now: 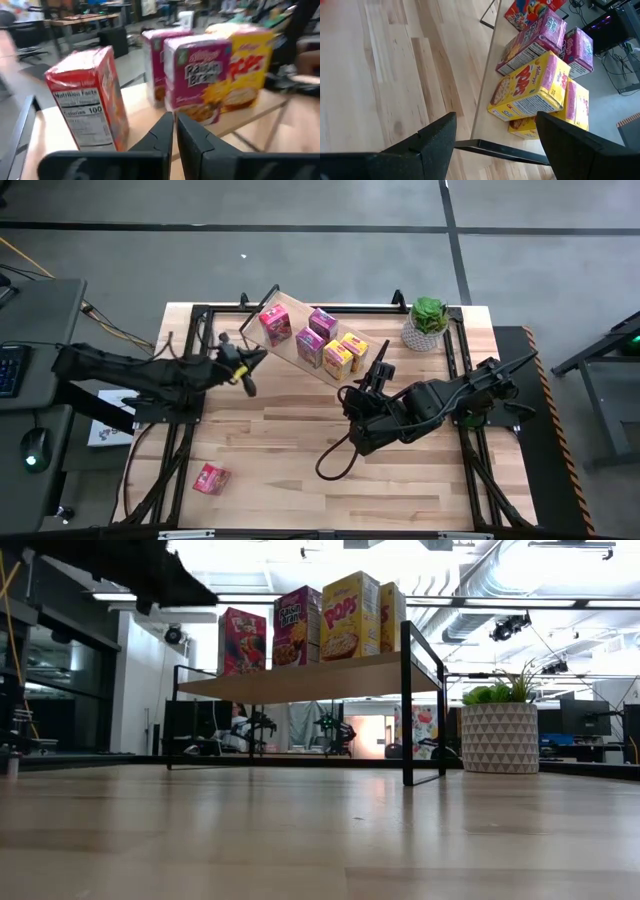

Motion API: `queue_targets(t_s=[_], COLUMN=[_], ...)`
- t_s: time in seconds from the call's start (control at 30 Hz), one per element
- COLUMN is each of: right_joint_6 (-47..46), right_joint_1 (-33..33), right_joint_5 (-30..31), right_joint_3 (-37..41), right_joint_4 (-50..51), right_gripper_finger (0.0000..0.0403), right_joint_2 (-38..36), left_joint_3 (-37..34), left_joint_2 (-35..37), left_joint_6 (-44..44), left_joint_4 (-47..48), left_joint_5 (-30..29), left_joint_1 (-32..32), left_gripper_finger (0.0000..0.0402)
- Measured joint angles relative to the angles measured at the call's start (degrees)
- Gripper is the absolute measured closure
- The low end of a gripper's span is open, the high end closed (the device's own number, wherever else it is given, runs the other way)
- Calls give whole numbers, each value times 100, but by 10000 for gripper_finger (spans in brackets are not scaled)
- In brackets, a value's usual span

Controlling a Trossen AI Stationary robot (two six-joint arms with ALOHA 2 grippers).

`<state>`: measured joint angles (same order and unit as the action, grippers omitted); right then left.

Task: Stack cereal on shelf
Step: Put the bottom right red cereal box on the shelf

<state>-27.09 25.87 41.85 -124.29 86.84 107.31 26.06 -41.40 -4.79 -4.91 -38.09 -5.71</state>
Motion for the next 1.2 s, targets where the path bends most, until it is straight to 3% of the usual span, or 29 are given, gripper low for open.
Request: queue_targets(t_s=[0.37,1.2], right_joint_6=[2,-9], right_joint_1=[0,0], right_joint_5=[-8,-2], right_joint_3=[0,0], right_joint_4=[-52,-135], right_gripper_finger=[136,136], right_joint_2=[0,0], left_joint_3=[0,0], left_joint_2=[-1258,-2389], left_joint_6=[34,-54], left_joint_4=[-649,-1392], left_joint_5=[-1206,-1199], left_joint_1=[367,1608], left_gripper_finger=[401,401])
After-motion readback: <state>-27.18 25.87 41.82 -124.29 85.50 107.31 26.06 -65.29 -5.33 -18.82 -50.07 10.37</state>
